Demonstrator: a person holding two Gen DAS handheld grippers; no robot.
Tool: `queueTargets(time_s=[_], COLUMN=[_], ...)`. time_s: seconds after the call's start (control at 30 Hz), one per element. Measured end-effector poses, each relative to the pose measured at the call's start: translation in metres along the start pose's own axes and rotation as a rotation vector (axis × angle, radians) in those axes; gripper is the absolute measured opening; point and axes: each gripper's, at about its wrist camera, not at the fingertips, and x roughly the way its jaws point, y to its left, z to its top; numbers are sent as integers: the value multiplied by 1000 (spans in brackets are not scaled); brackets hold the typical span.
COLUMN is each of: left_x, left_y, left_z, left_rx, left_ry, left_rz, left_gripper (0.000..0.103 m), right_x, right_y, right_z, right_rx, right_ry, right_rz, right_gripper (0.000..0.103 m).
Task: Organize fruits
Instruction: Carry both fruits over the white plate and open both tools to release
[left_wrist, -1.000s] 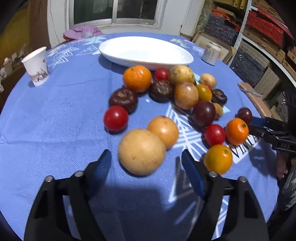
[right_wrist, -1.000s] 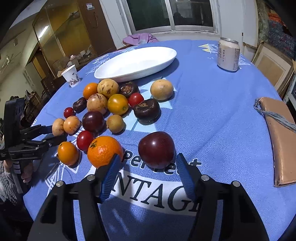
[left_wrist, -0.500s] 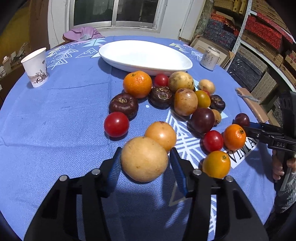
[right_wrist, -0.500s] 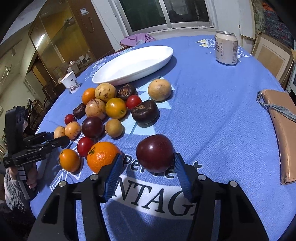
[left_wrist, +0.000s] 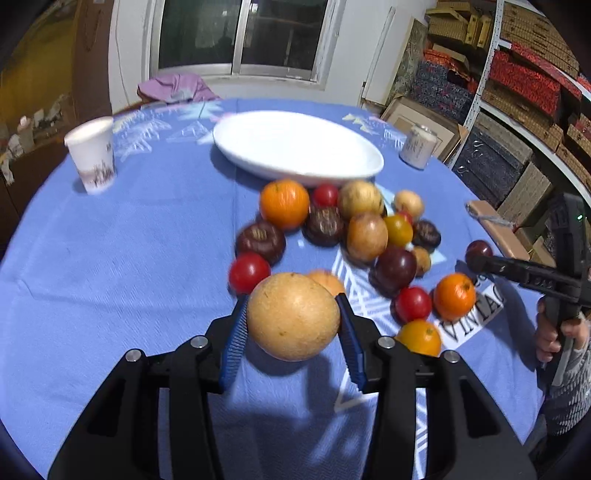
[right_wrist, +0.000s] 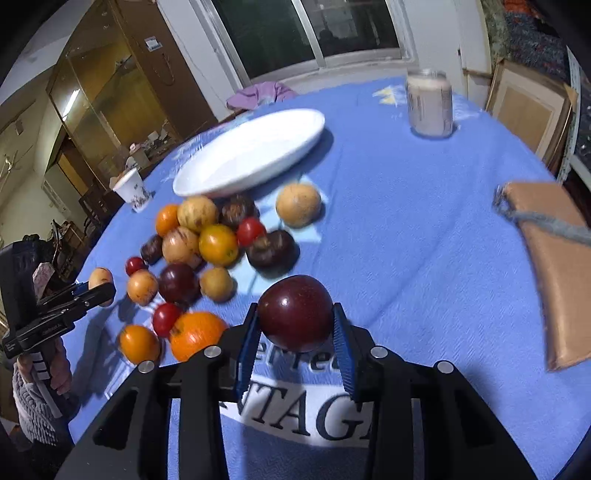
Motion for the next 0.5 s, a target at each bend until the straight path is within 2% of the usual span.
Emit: queueTargets(time_s=[0.13,0.23,0.33,0.5], left_x=[-9,7,39,105], left_y=[-7,-12,-10,9], left_z=[57,105,133,147], left_rx=[41,38,5,-65], left_ry=[-68,-90,-60,38], left_rz=[45,43,40,52], left_gripper=[45,45,45,45], right_x=[-22,-12,26,103], right_y=[29,46,53,40], right_z=[50,90,126,149], right_rx=[-76,-86,-54,4], right_ry=[-101,-134,-115,-28], right_rz=[7,32,36,-8], right_gripper=[39,39,39,39])
